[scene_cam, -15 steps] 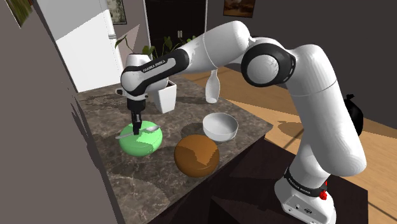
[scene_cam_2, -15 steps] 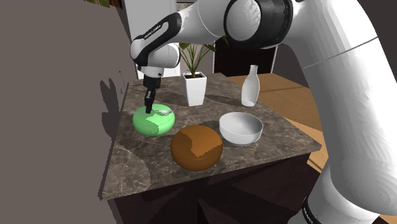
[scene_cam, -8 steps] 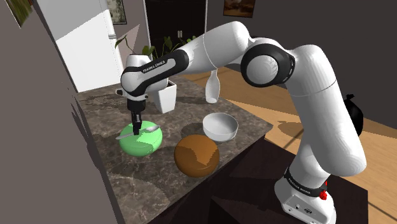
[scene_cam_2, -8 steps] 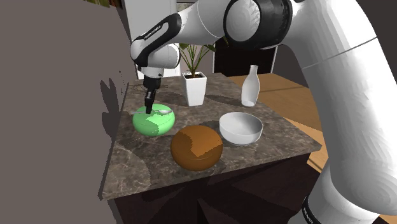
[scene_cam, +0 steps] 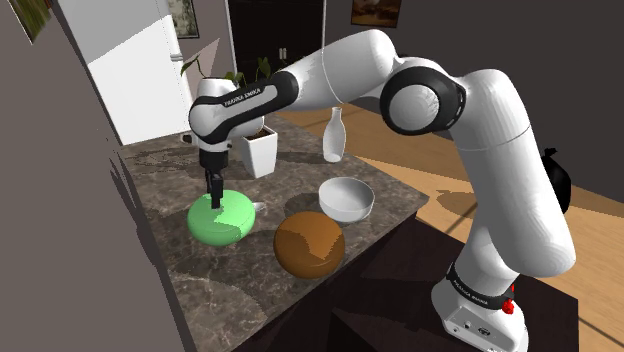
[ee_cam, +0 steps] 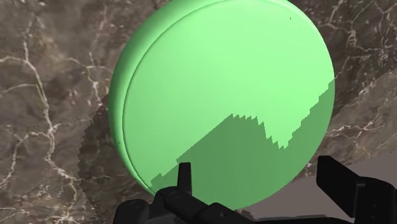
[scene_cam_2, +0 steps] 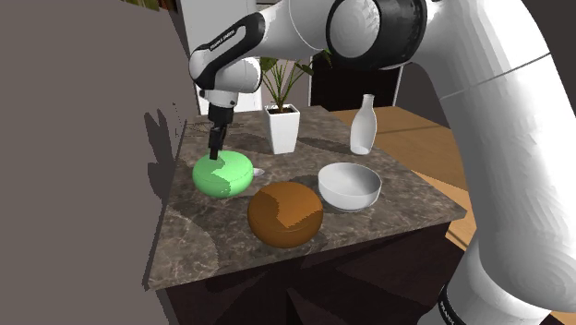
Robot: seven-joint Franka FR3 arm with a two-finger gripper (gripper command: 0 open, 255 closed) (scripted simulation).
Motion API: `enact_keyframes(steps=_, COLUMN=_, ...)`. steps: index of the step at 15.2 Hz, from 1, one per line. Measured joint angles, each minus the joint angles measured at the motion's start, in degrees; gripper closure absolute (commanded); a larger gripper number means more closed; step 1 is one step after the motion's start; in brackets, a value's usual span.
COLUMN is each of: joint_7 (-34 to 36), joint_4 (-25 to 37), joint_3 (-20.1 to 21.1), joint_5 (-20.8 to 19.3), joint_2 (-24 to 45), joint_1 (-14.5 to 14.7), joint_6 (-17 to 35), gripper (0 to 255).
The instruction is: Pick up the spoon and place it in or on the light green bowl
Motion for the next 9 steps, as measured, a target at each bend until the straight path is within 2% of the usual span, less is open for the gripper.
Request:
enact_keyframes(steps=4, joint_7=0.0, joint_4=0.3, joint_3=-0.2, joint_5=-0.2, joint_2=-2.5, joint_1=-0.6, joint_6=-2.8, gripper=0)
enact_keyframes(steps=9, joint_7=0.1, joint_4=0.5, joint_3=-0.2, joint_5=-0.2, joint_2=-2.6, joint_1=-0.6, joint_6=-3.2, gripper=0)
